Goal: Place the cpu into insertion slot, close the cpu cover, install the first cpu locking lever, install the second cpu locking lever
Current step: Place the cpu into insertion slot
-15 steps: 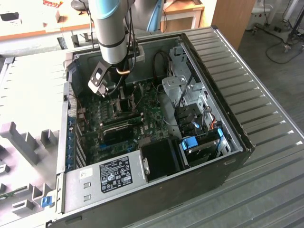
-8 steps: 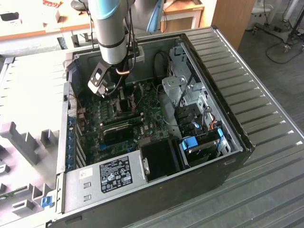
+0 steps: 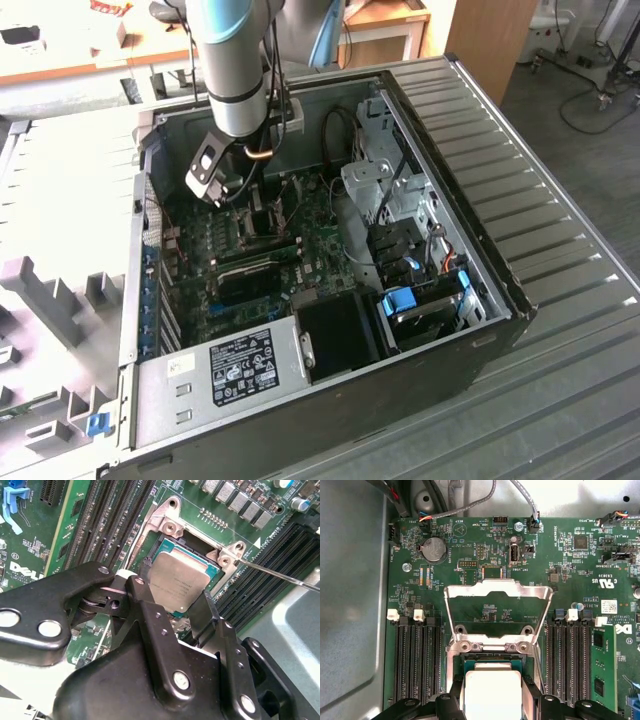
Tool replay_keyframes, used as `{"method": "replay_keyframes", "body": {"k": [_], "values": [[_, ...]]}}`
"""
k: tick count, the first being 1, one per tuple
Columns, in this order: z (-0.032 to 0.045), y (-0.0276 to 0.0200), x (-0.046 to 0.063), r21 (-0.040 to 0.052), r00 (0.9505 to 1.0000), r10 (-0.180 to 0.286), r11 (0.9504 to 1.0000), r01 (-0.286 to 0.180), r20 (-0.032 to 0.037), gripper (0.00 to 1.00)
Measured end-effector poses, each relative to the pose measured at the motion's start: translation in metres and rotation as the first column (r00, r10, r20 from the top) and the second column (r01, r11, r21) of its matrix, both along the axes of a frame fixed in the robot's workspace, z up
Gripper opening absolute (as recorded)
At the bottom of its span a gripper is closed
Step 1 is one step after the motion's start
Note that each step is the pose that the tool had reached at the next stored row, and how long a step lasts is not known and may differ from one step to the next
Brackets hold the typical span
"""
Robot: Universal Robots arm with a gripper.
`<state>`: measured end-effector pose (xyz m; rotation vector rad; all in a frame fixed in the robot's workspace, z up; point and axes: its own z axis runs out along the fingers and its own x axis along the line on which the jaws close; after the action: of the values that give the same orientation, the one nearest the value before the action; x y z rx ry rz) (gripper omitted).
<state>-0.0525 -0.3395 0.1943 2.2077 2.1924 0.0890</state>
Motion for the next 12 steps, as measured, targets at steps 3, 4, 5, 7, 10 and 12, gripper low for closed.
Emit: {"method": "replay_keyframes", "body": {"k": [3,4,5,7,10,12], "values": [[-0.0002,0.0000,0.0003,0.0002,1.0000,0.000,1.0000,0.000,0.0001,0.54],[-0.0003,0.0000,0.0003,0.0003,1.0000,0.000,1.0000,0.000,0.0001,0.54],[-0.0003,0.0000,0.0004,0.0002,1.0000,0.000,1.0000,0.000,0.0001,0.54],[-0.0004,0.0000,0.0007,0.0002,1.0000,0.000,1.0000,0.000,0.0002,0.54],[-0.0005,0.0000,0.0008,0.0003,1.0000,0.000,1.0000,0.000,0.0002,0.54],[-0.0006,0.0000,0.0009,0.0002,1.0000,0.000,1.0000,0.000,0.0001,0.54]]}}
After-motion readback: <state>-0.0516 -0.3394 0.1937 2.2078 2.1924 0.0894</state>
